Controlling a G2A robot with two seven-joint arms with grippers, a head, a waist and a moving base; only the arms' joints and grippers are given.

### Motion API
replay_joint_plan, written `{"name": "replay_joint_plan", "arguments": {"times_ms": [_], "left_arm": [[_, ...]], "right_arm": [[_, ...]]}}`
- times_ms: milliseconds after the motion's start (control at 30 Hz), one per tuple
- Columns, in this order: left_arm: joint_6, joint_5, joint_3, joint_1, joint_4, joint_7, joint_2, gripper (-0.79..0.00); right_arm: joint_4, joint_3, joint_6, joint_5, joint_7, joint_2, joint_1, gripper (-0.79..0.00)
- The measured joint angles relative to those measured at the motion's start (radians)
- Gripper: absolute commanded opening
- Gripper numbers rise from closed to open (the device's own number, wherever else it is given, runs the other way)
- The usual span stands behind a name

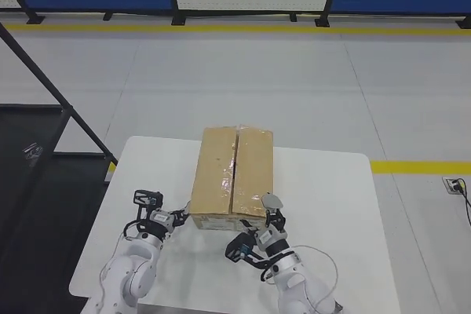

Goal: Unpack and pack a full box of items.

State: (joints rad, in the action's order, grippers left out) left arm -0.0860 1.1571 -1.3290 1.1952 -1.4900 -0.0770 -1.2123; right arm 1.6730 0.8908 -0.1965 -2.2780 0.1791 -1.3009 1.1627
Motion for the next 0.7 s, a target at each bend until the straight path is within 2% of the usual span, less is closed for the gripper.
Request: {"name": "replay_joint_plan", "arguments": {"times_ms": [400,467,500,567,633,700], "left_arm": [[-0.006,0.007,0.014,0.008,-0.015,0.001,-0.006,0.0],[-0.006,0.008,0.016,0.009,-0.018,0.0,-0.007,0.0],[-0.006,0.009,0.017,0.01,-0.019,0.0,-0.007,0.0],[-0.008,0.014,0.021,0.011,-0.023,0.0,-0.008,0.0],[-0.008,0.018,0.025,0.012,-0.026,-0.002,-0.009,0.0],[-0.008,0.023,0.029,0.013,-0.03,-0.004,-0.01,0.0]], "right_arm": [[-0.061,-0.008,-0.065,-0.051,0.062,-0.034,-0.043,0.0],[-0.067,-0.004,-0.065,-0.05,0.057,-0.038,-0.043,-0.114],[-0.069,-0.002,-0.066,-0.05,0.055,-0.039,-0.043,-0.228],[-0.072,0.002,-0.068,-0.049,0.05,-0.042,-0.041,-0.397],[-0.074,0.006,-0.068,-0.05,0.044,-0.044,-0.039,-0.483],[-0.077,0.012,-0.067,-0.05,0.037,-0.046,-0.036,-0.499]]}}
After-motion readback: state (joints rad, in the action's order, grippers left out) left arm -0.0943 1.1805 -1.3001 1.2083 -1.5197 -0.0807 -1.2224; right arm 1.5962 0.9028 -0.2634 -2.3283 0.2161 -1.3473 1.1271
